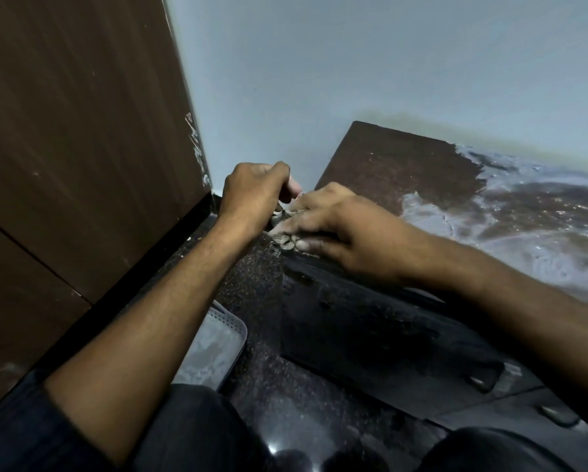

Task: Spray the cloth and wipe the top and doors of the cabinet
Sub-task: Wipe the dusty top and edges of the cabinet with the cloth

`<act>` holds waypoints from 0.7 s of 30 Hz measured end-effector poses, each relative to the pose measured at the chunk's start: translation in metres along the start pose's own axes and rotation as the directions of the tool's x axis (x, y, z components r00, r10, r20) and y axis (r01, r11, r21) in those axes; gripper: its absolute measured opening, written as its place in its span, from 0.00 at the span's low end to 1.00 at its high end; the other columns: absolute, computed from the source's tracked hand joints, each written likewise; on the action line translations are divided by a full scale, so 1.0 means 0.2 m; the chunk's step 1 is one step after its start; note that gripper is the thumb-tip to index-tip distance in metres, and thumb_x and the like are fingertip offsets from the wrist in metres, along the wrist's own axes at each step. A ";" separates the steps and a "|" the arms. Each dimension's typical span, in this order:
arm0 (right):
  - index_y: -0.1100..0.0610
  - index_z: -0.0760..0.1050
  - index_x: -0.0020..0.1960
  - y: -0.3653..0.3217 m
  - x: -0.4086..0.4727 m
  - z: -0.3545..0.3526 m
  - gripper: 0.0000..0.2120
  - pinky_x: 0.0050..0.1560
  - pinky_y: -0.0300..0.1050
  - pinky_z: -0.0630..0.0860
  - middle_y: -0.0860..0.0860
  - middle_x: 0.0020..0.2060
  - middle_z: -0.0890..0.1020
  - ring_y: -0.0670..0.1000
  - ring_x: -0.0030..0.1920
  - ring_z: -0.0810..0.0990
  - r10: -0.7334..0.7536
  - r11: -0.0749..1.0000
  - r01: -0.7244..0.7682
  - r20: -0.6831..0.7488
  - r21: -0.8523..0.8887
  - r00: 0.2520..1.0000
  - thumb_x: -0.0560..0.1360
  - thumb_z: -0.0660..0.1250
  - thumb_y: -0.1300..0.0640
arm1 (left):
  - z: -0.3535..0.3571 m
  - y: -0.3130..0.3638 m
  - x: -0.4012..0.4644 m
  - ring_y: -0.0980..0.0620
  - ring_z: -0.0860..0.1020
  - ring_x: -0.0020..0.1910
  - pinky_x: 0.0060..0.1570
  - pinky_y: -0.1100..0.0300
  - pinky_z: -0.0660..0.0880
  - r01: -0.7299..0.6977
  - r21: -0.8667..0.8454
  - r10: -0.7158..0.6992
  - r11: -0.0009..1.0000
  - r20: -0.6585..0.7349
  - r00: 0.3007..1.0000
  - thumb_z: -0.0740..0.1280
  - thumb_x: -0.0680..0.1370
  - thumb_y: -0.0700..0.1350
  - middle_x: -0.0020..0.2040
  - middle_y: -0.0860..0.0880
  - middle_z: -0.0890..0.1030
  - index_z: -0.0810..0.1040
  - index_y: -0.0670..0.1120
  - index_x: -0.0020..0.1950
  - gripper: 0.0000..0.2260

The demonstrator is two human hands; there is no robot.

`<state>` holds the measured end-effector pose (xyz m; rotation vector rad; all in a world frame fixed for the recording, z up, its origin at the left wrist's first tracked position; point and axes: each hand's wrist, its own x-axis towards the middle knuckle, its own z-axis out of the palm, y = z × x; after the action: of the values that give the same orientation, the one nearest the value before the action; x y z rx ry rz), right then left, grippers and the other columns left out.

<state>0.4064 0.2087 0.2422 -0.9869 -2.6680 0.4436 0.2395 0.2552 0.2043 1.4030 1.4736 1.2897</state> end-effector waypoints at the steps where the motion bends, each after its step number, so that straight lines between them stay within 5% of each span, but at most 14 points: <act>1: 0.46 0.78 0.65 0.01 -0.01 -0.01 0.15 0.60 0.39 0.65 0.45 0.59 0.78 0.48 0.59 0.70 -0.003 1.000 0.003 0.009 0.004 1.000 0.79 0.67 0.53 | 0.00 0.00 0.00 0.55 0.81 0.31 0.35 0.58 0.76 -0.006 -0.028 0.006 1.000 0.013 1.000 0.64 0.70 0.47 0.31 0.52 0.84 0.84 0.51 0.30 0.12; 5: 0.49 0.78 0.65 0.04 0.05 -0.02 0.15 0.58 0.38 0.64 0.47 0.58 0.78 0.48 0.57 0.68 0.062 0.996 -0.065 -0.057 -0.063 0.996 0.79 0.66 0.53 | -0.01 -0.01 0.02 0.56 0.80 0.31 0.36 0.60 0.73 -0.025 -0.039 0.025 0.999 0.004 1.000 0.64 0.69 0.48 0.32 0.53 0.85 0.84 0.53 0.30 0.11; 9: 0.49 0.79 0.64 0.02 0.03 0.01 0.14 0.56 0.35 0.63 0.45 0.56 0.77 0.46 0.55 0.67 -0.027 0.999 0.026 -0.021 -0.041 0.999 0.79 0.66 0.53 | -0.02 -0.02 0.02 0.54 0.81 0.33 0.39 0.57 0.76 -0.012 -0.064 0.014 0.998 0.030 0.999 0.64 0.68 0.48 0.33 0.51 0.85 0.85 0.52 0.31 0.11; 11: 0.49 0.79 0.65 0.05 0.05 -0.03 0.14 0.57 0.33 0.63 0.46 0.57 0.78 0.46 0.55 0.68 0.001 0.998 -0.002 -0.026 -0.057 1.000 0.79 0.66 0.54 | -0.01 -0.03 0.02 0.57 0.75 0.26 0.33 0.59 0.70 -0.022 -0.018 0.022 1.000 0.039 0.999 0.64 0.69 0.48 0.25 0.55 0.80 0.81 0.52 0.26 0.12; 14: 0.48 0.78 0.65 0.06 0.08 -0.03 0.14 0.63 0.43 0.67 0.46 0.59 0.77 0.49 0.58 0.69 0.075 0.989 -0.084 -0.077 -0.119 0.994 0.80 0.65 0.53 | 0.00 -0.02 0.01 0.55 0.67 0.22 0.29 0.59 0.64 -0.033 0.022 0.032 0.999 0.040 0.999 0.64 0.70 0.48 0.20 0.56 0.71 0.75 0.50 0.22 0.15; 18: 0.52 0.81 0.61 -0.02 0.04 0.04 0.12 0.53 0.25 0.58 0.42 0.50 0.73 0.38 0.48 0.63 -0.125 0.991 0.124 -0.029 -0.056 0.992 0.79 0.67 0.54 | -0.02 -0.03 0.01 0.55 0.83 0.33 0.35 0.62 0.75 -0.018 -0.036 0.019 0.999 0.035 0.999 0.65 0.72 0.45 0.32 0.53 0.85 0.85 0.50 0.31 0.12; 21: 0.53 0.79 0.64 0.05 0.08 -0.03 0.13 0.60 0.23 0.58 0.48 0.56 0.79 0.39 0.52 0.66 -0.063 0.992 0.059 -0.030 -0.110 0.998 0.80 0.66 0.55 | -0.01 -0.03 0.02 0.54 0.74 0.26 0.33 0.61 0.68 -0.023 0.002 0.023 1.000 0.026 0.999 0.64 0.71 0.46 0.26 0.54 0.78 0.79 0.48 0.26 0.13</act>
<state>0.4016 0.2273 0.2458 -0.9310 -2.7091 0.2683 0.2351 0.2587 0.1986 1.4369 1.4460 1.2798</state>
